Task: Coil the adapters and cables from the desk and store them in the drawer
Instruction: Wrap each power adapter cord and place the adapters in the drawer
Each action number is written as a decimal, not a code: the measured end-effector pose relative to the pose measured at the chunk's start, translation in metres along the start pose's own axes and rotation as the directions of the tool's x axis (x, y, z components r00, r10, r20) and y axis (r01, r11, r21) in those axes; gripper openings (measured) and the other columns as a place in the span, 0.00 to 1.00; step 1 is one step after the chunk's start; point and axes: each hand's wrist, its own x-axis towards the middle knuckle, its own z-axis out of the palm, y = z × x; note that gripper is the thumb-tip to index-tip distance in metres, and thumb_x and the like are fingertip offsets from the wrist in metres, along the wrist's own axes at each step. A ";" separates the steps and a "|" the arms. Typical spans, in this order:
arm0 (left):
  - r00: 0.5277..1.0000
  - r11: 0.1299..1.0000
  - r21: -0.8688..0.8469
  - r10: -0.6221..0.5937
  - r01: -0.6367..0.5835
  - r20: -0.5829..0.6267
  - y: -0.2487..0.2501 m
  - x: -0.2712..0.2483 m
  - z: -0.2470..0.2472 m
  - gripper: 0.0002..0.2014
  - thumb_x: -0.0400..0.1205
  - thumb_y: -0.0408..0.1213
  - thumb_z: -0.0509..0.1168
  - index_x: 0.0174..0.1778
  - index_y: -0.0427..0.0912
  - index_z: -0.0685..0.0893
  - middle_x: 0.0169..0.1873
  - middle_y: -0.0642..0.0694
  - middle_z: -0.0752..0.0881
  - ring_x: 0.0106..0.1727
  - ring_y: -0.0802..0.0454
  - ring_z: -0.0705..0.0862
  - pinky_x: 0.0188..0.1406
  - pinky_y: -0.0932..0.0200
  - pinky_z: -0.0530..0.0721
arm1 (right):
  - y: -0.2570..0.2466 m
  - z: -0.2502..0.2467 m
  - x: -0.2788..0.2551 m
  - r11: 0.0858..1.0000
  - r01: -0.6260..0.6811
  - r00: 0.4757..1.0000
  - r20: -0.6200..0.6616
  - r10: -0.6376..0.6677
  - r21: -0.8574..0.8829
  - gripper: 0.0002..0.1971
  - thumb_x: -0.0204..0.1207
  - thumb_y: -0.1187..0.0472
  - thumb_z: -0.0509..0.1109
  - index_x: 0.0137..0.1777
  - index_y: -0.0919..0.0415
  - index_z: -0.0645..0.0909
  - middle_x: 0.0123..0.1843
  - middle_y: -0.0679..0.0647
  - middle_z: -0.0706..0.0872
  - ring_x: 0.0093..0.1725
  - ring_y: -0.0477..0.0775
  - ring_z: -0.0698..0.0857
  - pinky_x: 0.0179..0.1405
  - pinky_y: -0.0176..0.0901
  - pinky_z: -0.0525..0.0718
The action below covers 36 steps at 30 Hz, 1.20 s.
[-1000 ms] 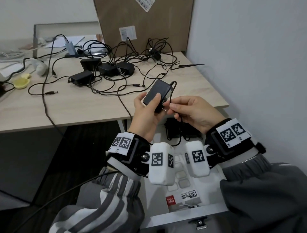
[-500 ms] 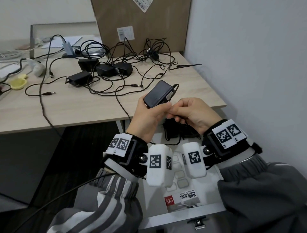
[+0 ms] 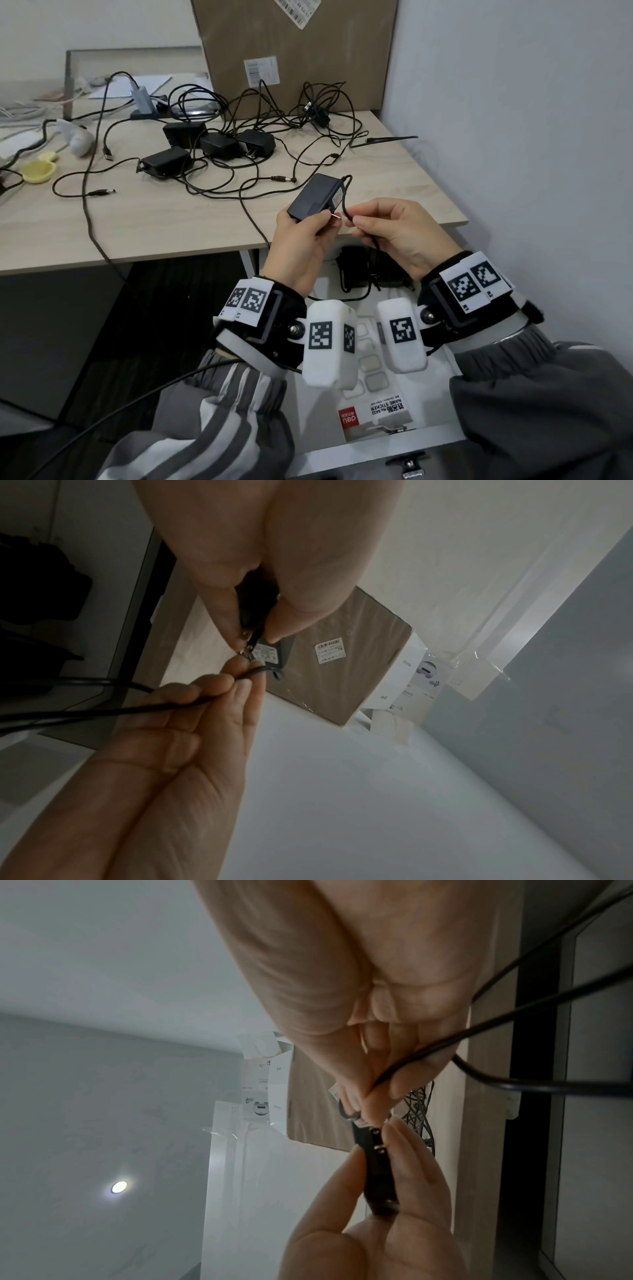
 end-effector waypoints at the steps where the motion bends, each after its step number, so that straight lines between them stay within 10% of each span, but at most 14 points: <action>1: 1.000 1.000 -0.005 0.001 -0.001 -0.002 0.000 0.000 0.000 0.22 0.82 0.20 0.61 0.73 0.27 0.67 0.54 0.34 0.81 0.48 0.46 0.84 0.57 0.57 0.86 | 0.000 0.000 0.000 1.000 0.001 1.000 0.002 -0.001 -0.003 0.09 0.76 0.74 0.67 0.45 0.60 0.86 0.35 0.51 0.88 0.34 0.43 0.85 0.36 0.31 0.81; 13: 0.984 0.987 0.157 0.002 -0.031 0.179 0.000 -0.013 0.009 0.11 0.81 0.20 0.63 0.58 0.29 0.78 0.48 0.30 0.81 0.47 0.44 0.86 0.47 0.60 0.88 | -0.003 0.002 -0.004 0.999 -0.042 0.998 -0.035 0.042 0.019 0.13 0.71 0.76 0.72 0.42 0.60 0.73 0.28 0.53 0.86 0.28 0.47 0.88 0.25 0.29 0.79; 26: 0.987 0.947 -0.316 0.010 -0.061 -0.163 0.021 -0.003 -0.002 0.06 0.80 0.27 0.67 0.52 0.31 0.82 0.39 0.43 0.85 0.36 0.58 0.85 0.33 0.71 0.84 | -0.001 -0.005 0.001 0.984 0.007 0.994 0.105 0.012 -0.180 0.09 0.72 0.71 0.73 0.44 0.56 0.85 0.35 0.51 0.87 0.30 0.43 0.84 0.34 0.31 0.80; 36: 0.977 0.951 -0.234 -0.183 0.204 0.108 0.029 -0.012 -0.002 0.16 0.74 0.35 0.68 0.58 0.38 0.82 0.43 0.42 0.85 0.37 0.59 0.81 0.21 0.75 0.71 | 0.001 -0.017 0.004 0.971 -0.068 0.990 -0.138 0.037 -0.227 0.03 0.69 0.62 0.78 0.37 0.58 0.87 0.26 0.47 0.83 0.23 0.42 0.70 0.24 0.29 0.70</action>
